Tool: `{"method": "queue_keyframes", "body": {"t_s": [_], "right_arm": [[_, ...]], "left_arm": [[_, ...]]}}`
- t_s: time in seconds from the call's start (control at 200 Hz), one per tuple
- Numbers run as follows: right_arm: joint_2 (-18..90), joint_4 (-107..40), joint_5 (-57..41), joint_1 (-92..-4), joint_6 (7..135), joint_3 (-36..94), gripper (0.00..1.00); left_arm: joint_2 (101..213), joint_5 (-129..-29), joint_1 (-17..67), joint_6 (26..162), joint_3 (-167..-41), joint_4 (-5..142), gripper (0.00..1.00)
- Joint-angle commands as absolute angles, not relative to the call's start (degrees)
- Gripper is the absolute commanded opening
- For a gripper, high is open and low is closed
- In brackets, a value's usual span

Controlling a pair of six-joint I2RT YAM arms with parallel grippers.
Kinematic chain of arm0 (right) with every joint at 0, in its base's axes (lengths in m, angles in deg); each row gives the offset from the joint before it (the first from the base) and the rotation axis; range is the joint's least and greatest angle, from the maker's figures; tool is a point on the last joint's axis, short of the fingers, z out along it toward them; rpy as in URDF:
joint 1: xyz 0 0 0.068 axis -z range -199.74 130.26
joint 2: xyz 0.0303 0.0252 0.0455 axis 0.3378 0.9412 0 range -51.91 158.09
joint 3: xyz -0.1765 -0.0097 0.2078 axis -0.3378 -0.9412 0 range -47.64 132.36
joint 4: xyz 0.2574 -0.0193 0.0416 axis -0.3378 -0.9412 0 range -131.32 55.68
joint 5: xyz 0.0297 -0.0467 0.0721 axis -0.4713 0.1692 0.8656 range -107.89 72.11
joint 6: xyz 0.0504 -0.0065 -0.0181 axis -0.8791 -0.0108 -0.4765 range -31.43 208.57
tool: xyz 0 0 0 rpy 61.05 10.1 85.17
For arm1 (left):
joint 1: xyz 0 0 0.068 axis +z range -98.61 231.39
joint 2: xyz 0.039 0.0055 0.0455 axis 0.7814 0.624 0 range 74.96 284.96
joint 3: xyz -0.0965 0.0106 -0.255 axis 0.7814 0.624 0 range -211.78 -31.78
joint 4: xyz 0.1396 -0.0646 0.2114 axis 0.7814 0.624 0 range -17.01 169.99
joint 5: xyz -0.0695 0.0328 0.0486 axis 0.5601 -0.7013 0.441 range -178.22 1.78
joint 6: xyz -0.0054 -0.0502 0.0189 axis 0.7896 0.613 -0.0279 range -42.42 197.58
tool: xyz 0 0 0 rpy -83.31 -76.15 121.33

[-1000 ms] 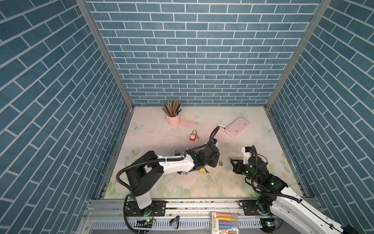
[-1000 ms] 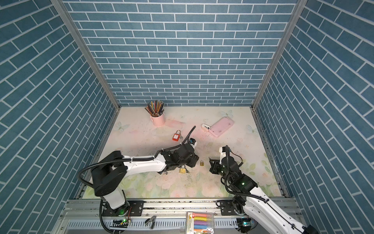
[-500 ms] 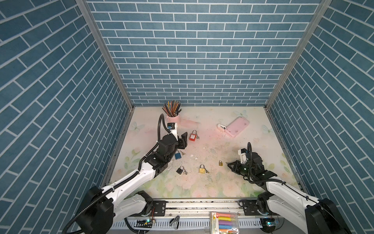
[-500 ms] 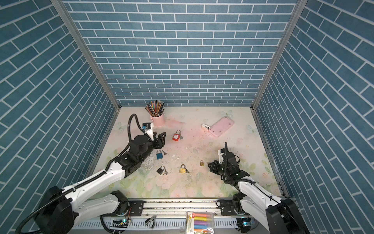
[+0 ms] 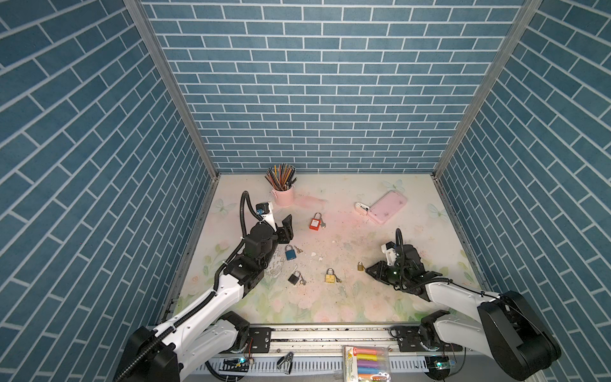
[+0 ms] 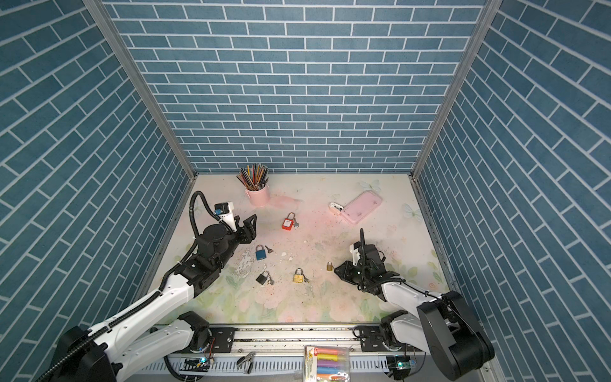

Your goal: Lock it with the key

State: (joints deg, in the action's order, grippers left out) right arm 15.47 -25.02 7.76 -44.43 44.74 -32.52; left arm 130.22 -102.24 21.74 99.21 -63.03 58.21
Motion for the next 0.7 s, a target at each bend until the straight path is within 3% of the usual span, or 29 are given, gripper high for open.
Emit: {"method": "queue_keyframes", "body": {"t_s": [0.0,0.13,0.26,0.35,0.46,0.605,0.695], "right_arm": [[13.47,-27.00,5.60,-44.18,46.43,-30.42,0.36],[8.91,-32.91,-1.93,-44.06,48.48,-26.64,0.47],[2.34,-38.45,-22.18,-43.64,55.07,-19.92,0.56],[-1.43,-31.53,-39.92,-42.69,63.14,-20.52,0.67],[-1.80,-17.72,-53.98,-38.19,73.40,-25.25,0.72],[3.49,-12.69,-57.18,-28.55,69.92,-29.87,0.73],[6.88,-1.52,-57.17,-26.40,69.24,-36.11,0.73]], "left_arm": [[128.93,-106.31,23.10,99.58,-62.87,58.55,0.73],[128.61,-111.31,27.61,99.89,-62.52,59.68,0.75],[128.92,-122.49,36.19,97.67,-57.55,56.51,0.75],[130.35,-124.46,41.41,96.83,-53.07,51.55,0.75],[134.26,-120.98,43.68,93.45,-48.50,42.57,0.75],[144.16,-113.70,46.86,91.75,-46.22,32.08,0.76],[147.14,-108.93,48.11,90.15,-46.87,27.45,0.76]]}}
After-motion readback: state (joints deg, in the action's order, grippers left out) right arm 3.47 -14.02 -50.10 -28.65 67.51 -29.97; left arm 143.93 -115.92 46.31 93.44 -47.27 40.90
